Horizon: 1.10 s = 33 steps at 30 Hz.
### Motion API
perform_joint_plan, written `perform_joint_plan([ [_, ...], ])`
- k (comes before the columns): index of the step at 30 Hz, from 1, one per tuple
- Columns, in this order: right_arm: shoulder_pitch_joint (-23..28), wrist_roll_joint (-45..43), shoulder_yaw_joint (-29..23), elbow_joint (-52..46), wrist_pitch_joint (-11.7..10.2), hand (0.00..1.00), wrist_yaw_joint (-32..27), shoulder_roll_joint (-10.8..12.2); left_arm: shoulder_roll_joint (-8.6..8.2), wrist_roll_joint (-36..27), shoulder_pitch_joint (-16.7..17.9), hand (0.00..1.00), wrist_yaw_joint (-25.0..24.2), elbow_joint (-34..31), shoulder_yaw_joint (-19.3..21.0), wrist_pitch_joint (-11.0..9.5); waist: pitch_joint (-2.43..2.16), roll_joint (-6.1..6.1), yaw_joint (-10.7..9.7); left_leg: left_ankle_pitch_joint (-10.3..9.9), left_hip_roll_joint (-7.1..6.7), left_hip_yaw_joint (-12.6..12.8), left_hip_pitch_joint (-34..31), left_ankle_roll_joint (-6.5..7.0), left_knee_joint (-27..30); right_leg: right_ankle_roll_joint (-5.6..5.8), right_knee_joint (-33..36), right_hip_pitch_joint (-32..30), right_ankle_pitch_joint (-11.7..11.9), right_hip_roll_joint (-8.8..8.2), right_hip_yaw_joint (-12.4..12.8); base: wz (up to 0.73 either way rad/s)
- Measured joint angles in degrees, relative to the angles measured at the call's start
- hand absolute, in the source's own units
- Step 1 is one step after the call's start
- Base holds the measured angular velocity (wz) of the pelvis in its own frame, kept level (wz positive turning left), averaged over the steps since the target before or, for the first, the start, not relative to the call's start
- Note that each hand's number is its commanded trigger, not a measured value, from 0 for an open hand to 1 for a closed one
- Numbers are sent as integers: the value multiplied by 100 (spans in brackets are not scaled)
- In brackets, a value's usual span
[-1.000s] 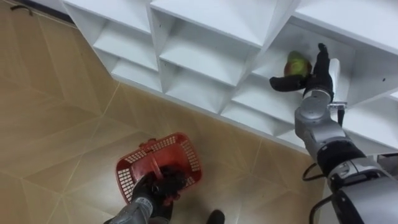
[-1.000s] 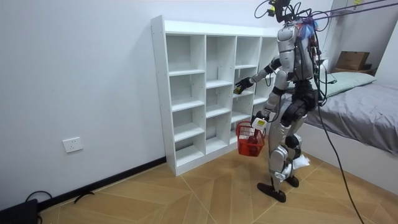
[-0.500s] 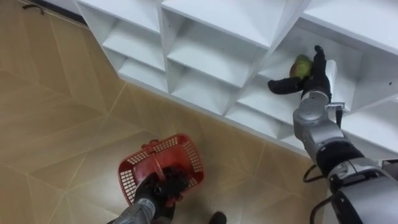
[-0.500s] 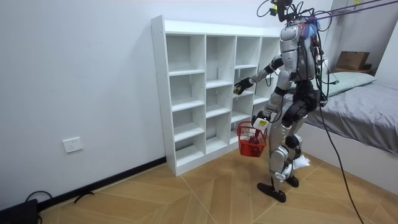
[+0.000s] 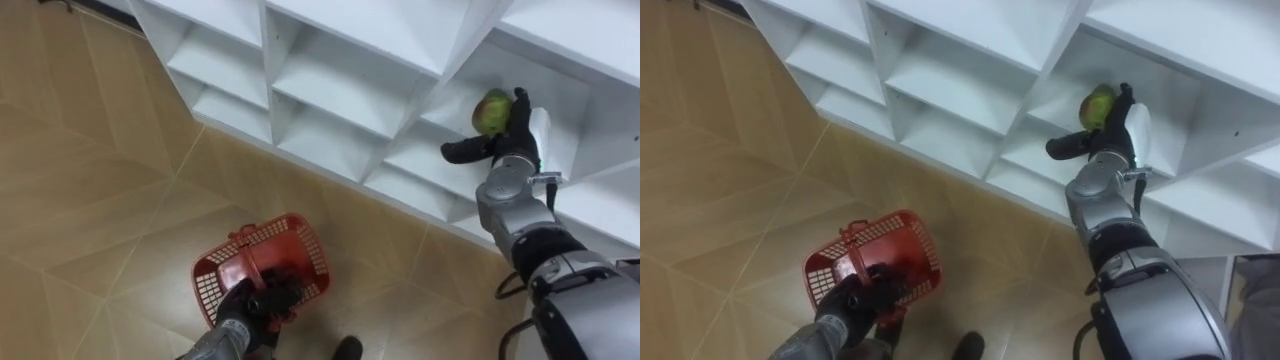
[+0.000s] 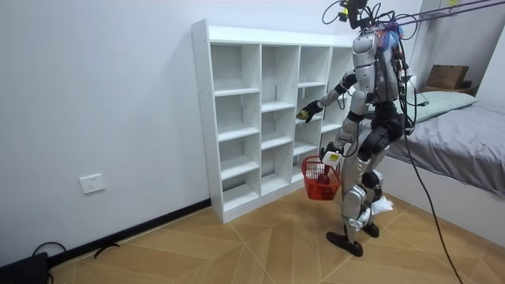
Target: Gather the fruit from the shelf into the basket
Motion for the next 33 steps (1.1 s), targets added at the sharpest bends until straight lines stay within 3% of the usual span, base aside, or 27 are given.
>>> perform_joint_plan([
  [9, -69, -145, -41, 1, 134, 0, -11, -54, -3, -38, -44, 100, -10, -7, -95, 4, 26, -44, 4, 13, 1, 8, -133, 6, 18, 0, 4, -124, 0, 0, 13, 0],
  [11, -92, -157, -53, 1, 154, 37, -11, -54, -3, -38, -44, 100, -10, -11, -95, 5, 26, -43, 5, 13, 2, 7, -133, 6, 14, 0, 4, -127, 0, 0, 11, 0],
  [12, -109, -161, -78, 0, 164, 47, -11, -54, -6, -35, -44, 100, -10, -15, -94, 4, 26, -42, 5, 13, 2, 7, -136, 6, 13, 0, 4, -132, 0, 3, 13, 0],
  [14, -130, -164, -108, -6, 164, 55, -17, -57, -5, -35, -29, 100, -9, -65, -99, 5, 26, -42, 5, 13, 2, 9, -150, 6, 13, 0, 4, -146, 0, 8, 15, 0],
  [19, -213, -214, -195, -10, 164, 56, -316, -125, -18, -35, -8, 100, -1, -228, -100, 6, 21, -33, 6, 13, 3, 24, -168, 6, 19, 0, 4, -167, 0, 10, 25, -1],
  [33, -259, -201, -218, -23, 160, 58, -386, -123, -42, -50, 115, 100, -21, -273, -214, 7, 5, 38, 97, 13, 12, 48, -150, 6, 78, -2, 33, -147, 2, 11, 19, 0],
])
